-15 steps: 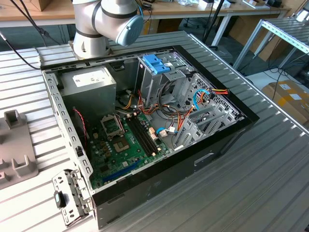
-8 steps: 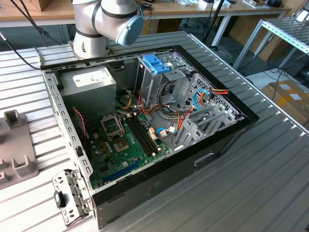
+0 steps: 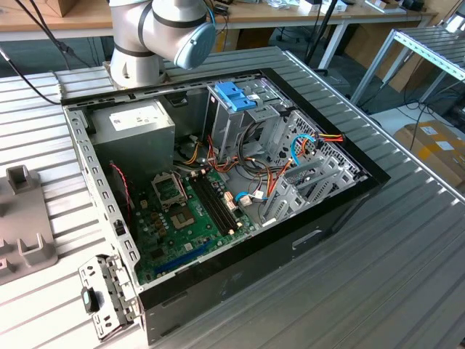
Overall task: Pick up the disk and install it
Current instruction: 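Pick up the disk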
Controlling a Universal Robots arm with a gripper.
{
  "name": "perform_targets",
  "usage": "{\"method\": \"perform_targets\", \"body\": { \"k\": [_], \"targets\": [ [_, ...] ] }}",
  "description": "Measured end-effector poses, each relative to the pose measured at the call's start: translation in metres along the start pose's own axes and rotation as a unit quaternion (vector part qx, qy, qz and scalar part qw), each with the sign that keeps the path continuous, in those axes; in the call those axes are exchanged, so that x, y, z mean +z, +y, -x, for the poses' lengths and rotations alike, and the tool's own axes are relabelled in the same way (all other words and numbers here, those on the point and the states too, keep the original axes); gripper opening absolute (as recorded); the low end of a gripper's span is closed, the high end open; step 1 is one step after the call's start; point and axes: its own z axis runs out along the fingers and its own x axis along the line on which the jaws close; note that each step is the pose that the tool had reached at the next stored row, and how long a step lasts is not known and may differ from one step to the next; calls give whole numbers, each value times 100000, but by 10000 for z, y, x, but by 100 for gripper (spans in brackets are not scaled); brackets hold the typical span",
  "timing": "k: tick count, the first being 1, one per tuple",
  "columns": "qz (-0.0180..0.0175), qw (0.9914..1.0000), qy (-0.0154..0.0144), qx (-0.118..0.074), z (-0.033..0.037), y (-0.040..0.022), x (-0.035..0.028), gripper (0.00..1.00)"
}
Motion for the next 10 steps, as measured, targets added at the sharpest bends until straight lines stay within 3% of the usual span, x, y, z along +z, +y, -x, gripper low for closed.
{"method": "perform_targets", "body": {
  "k": [10],
  "targets": [
    [14, 99998, 28, -609, 0, 0, 0, 11]
  ]
}}
